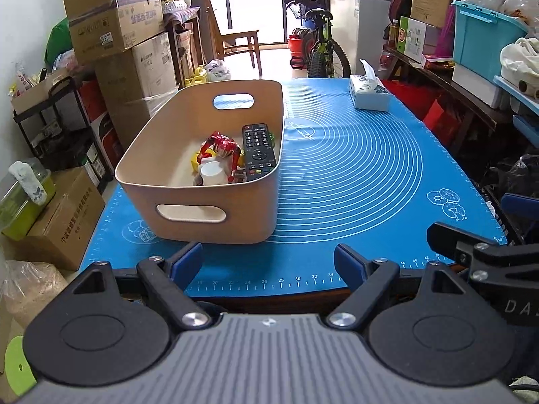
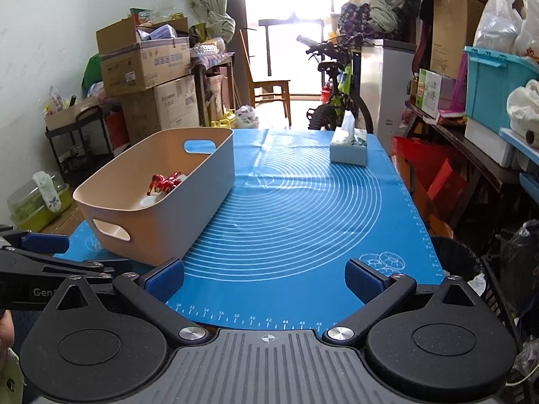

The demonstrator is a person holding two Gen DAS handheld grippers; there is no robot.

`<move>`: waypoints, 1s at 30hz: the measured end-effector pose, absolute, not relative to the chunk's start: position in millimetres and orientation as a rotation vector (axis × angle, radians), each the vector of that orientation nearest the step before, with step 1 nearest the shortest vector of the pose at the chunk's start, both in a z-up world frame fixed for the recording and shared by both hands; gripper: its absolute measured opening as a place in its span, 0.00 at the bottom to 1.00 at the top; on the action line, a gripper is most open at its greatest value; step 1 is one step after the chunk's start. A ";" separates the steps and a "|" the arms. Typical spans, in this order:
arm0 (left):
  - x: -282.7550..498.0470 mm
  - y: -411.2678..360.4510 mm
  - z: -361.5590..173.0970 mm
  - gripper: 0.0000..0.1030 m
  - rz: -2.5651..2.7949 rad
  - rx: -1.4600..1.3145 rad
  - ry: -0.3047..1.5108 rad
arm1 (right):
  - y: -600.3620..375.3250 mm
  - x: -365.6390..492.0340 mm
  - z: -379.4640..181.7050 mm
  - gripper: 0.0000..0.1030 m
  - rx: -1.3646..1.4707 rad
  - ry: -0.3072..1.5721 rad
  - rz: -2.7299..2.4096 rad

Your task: Organize rigid objects

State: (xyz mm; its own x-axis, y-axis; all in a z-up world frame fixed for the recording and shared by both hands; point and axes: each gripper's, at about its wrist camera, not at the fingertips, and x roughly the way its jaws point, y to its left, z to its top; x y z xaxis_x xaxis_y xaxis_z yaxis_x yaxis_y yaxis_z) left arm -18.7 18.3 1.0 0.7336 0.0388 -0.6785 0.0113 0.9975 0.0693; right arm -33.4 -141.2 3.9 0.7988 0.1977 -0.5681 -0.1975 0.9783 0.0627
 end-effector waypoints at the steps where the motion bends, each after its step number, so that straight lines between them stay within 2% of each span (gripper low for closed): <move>1: -18.8 18.4 1.0 0.82 0.016 0.070 0.749 | -140.4 -33.7 3.9 0.98 -0.005 0.608 0.214; 30: -16.6 18.1 -0.9 0.82 0.017 0.086 0.769 | -139.0 -36.0 3.1 0.98 -0.015 0.611 0.216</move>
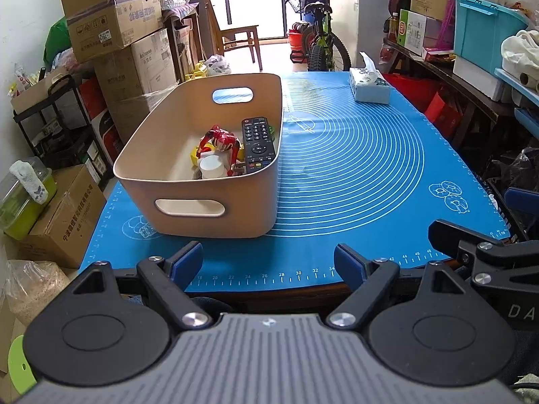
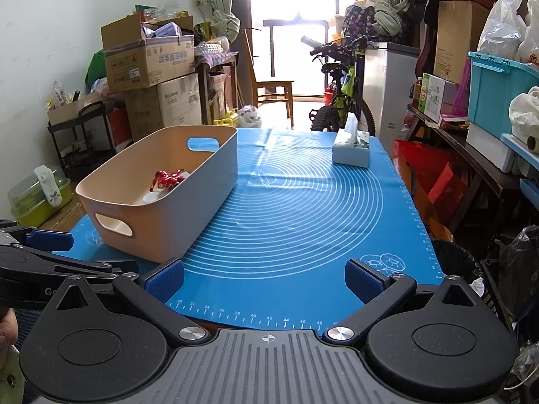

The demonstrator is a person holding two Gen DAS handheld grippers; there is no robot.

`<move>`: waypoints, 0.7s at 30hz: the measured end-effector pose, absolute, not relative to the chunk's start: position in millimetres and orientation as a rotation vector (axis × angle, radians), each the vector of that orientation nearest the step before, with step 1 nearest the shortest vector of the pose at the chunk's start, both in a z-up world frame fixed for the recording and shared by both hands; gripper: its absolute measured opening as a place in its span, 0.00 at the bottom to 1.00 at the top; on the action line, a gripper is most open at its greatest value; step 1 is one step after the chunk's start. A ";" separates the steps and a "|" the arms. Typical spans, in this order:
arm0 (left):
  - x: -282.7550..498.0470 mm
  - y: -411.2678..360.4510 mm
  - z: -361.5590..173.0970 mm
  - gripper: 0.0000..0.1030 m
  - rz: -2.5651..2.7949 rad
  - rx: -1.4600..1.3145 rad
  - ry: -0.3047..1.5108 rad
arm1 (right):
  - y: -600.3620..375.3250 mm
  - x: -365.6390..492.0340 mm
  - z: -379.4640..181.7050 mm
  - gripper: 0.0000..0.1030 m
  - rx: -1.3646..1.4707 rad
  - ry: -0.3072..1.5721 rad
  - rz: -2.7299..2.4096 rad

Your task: Organize rigid objects

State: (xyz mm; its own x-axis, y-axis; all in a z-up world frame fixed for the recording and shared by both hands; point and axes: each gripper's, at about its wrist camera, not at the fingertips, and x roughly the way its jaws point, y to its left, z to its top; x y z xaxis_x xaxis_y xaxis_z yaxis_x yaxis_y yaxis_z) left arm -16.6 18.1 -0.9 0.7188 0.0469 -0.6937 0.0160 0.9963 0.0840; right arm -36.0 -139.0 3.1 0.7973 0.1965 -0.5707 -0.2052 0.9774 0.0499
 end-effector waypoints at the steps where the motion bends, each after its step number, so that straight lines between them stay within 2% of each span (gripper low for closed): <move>1: -16.7 18.2 -0.8 0.82 0.017 0.086 0.769 | -139.1 -35.9 3.0 0.98 -0.015 0.610 0.216; 21: -17.0 16.3 -0.1 0.82 0.014 0.083 0.765 | -139.7 -36.5 2.6 0.98 -0.012 0.620 0.215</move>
